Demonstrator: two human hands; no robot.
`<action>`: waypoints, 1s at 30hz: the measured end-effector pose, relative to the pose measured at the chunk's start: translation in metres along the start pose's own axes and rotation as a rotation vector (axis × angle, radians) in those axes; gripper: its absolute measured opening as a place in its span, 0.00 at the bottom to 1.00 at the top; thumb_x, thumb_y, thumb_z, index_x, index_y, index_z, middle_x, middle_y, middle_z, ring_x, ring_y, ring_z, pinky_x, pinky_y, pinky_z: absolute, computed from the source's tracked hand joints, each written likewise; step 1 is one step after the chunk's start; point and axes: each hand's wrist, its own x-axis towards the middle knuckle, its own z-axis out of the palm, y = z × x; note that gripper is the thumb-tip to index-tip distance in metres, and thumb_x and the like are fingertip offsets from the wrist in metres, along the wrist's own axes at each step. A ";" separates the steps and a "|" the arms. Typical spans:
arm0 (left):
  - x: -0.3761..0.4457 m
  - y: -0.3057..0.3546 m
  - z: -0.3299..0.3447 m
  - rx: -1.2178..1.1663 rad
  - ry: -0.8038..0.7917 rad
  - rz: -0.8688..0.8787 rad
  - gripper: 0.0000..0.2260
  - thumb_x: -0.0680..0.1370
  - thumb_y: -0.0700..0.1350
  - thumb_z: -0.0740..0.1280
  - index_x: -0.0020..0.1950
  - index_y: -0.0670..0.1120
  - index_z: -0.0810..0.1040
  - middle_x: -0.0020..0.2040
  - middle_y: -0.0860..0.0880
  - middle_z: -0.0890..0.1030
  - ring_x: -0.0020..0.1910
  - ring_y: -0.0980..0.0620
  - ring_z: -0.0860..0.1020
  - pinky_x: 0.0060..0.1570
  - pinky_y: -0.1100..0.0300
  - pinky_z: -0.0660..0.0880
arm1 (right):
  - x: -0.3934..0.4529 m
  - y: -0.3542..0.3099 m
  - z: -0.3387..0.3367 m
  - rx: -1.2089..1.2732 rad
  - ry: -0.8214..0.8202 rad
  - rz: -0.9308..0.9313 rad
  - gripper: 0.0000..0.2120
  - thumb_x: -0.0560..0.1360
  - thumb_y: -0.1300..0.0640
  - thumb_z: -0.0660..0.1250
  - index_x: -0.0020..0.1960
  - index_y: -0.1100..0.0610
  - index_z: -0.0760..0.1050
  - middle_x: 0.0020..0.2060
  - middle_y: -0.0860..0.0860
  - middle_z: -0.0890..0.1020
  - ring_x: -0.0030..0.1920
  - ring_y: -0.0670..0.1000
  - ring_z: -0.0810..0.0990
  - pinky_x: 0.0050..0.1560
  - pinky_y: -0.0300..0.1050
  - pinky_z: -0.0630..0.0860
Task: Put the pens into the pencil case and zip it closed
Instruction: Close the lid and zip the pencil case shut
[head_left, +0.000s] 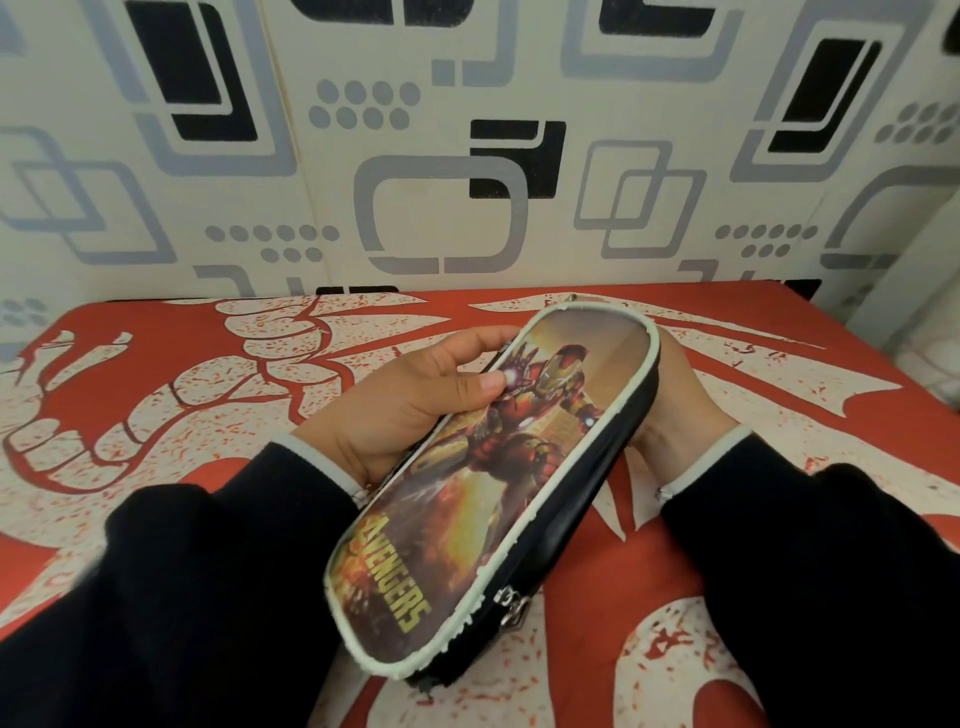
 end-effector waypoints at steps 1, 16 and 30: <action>0.000 0.000 -0.001 0.008 0.013 0.004 0.18 0.71 0.38 0.65 0.61 0.46 0.74 0.50 0.44 0.84 0.43 0.47 0.83 0.44 0.54 0.81 | 0.003 0.000 0.001 0.056 -0.046 0.003 0.15 0.75 0.64 0.55 0.38 0.65 0.78 0.20 0.58 0.78 0.20 0.54 0.79 0.16 0.41 0.73; 0.002 0.003 -0.009 0.031 0.163 0.051 0.21 0.69 0.40 0.67 0.62 0.46 0.75 0.50 0.41 0.83 0.41 0.46 0.83 0.44 0.51 0.80 | 0.028 0.001 -0.012 0.035 -0.226 -0.167 0.15 0.75 0.62 0.58 0.34 0.58 0.79 0.31 0.52 0.82 0.37 0.52 0.80 0.49 0.50 0.79; 0.004 0.005 -0.023 0.041 0.396 0.134 0.16 0.73 0.39 0.65 0.58 0.50 0.78 0.46 0.44 0.86 0.39 0.47 0.84 0.34 0.57 0.80 | 0.025 0.000 -0.010 -0.042 -0.246 -0.216 0.14 0.75 0.58 0.58 0.36 0.53 0.79 0.32 0.45 0.83 0.35 0.44 0.78 0.40 0.40 0.71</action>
